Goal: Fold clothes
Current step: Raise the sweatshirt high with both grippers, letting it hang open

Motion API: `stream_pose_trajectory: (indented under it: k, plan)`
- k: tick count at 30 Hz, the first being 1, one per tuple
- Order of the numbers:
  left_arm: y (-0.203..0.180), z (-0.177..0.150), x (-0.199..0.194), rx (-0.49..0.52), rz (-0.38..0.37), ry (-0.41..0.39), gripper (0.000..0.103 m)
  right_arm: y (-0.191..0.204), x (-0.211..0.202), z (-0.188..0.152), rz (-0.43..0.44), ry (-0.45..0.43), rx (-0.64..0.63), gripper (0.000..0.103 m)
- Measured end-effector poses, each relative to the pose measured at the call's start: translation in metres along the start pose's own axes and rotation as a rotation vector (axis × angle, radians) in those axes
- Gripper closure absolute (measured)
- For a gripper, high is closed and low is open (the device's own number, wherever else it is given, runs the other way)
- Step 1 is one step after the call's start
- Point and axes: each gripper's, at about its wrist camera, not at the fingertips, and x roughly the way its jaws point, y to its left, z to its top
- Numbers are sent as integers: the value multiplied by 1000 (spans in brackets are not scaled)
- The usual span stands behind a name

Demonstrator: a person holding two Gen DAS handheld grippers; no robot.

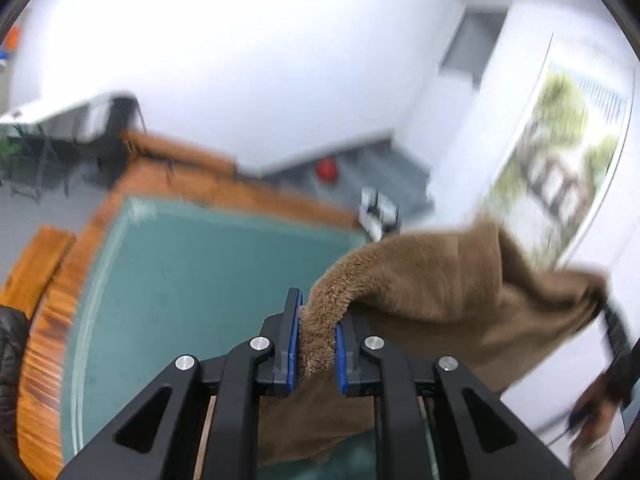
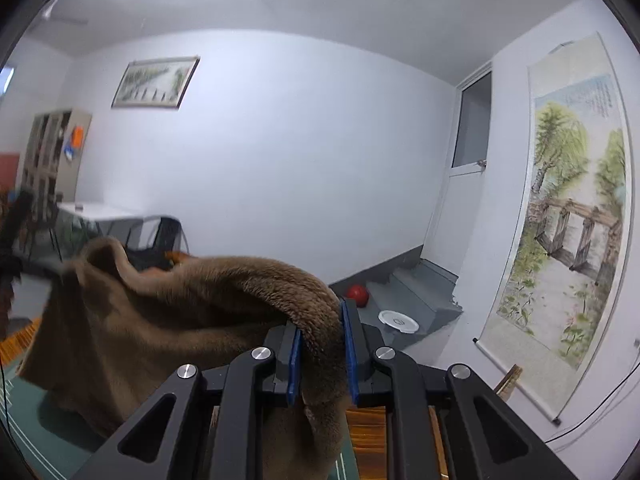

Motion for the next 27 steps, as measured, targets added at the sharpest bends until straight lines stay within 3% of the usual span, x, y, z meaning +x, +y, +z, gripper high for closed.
stream_pose_trajectory:
  k: [3,6,12,14,17,18,21,27]
  plan:
    - [-28,23,-63,43,13,-181,87,-8,-19,5,13,-63,22,84]
    - [-55,34,-117,74,3,-307,87,-16,-39,15,13,-147,43,84]
    - [-95,44,-181,128,-16,-460,87,-39,-82,40,-23,-316,104,84]
    - [-108,38,-188,172,9,-469,87,-44,-84,46,41,-294,110,84]
    - [-116,34,-187,210,34,-442,87,-46,-76,30,277,-250,169,82]
    - [-117,33,-188,215,42,-434,87,-42,-68,18,350,-202,192,75]
    - [-121,32,-191,213,52,-428,87,-18,-46,-24,506,-45,216,13]
    - [-127,35,-204,223,21,-431,87,40,-17,-87,561,187,103,12]
